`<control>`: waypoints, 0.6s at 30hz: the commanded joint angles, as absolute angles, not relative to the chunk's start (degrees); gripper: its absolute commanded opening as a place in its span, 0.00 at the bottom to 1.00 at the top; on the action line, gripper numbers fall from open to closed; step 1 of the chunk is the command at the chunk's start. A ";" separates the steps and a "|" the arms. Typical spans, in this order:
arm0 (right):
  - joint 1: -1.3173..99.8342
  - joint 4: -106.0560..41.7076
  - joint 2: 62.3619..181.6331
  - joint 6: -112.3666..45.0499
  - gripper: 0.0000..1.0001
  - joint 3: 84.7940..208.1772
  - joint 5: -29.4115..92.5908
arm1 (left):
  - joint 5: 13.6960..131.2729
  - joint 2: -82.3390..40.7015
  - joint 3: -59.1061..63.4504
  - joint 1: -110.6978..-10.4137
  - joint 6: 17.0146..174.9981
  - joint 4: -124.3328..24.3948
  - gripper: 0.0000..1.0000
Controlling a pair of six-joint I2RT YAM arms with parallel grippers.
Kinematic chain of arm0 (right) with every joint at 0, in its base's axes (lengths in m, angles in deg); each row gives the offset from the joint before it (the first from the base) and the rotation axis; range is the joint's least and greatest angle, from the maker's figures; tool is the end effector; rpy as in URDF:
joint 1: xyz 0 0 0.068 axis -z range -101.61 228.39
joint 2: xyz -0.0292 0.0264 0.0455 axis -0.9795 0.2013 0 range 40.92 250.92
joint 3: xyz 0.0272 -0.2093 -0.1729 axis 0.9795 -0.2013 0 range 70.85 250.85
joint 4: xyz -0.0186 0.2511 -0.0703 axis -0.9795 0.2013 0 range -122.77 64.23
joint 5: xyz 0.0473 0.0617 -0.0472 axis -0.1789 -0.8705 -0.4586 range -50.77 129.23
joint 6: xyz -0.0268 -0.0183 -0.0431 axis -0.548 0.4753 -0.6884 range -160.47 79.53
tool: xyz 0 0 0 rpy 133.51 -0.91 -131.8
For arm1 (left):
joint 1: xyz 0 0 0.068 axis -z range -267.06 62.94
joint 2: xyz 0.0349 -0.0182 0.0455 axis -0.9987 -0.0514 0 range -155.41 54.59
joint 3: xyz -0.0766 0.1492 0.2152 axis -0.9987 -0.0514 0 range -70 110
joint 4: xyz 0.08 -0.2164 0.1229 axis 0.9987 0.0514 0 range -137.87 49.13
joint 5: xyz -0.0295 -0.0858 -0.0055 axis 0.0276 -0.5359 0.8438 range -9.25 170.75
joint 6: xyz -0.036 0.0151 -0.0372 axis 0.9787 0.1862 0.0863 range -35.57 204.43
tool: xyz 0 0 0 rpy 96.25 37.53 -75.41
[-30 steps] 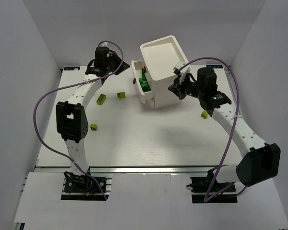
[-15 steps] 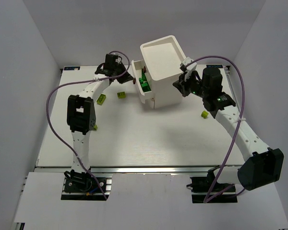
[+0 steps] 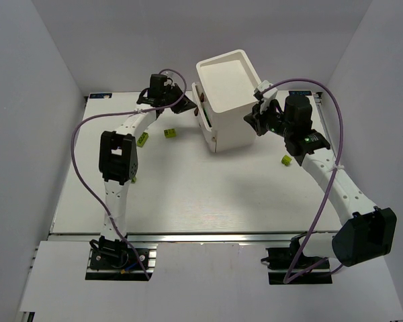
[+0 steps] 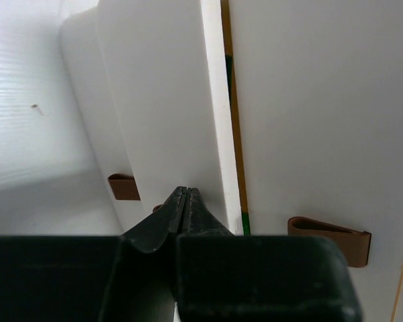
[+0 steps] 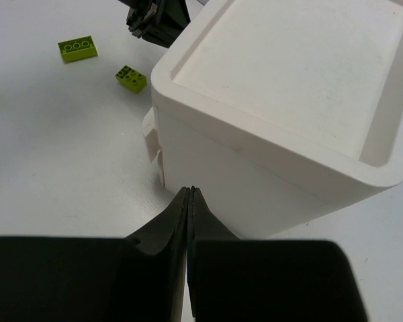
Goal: Sort the legos into containers by color
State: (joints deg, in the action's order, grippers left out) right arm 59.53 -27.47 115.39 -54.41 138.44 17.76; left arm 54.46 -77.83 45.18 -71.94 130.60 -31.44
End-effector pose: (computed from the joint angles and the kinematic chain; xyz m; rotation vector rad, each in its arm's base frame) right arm 0.2840 0.1108 0.3755 -0.7573 1.6169 0.3953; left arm 0.5153 -0.1556 0.2344 -0.3368 2.2796 -1.0835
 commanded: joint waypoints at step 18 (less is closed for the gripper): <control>60.98 -30.22 114.04 -54.71 0.00 137.39 18.14 | 48.47 -77.79 43.57 -71.23 134.61 -38.02 0.18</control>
State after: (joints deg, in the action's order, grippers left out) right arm 60.50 -28.26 115.42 -54.45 137.57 18.06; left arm 47.42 -81.57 45.62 -71.57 134.18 -37.19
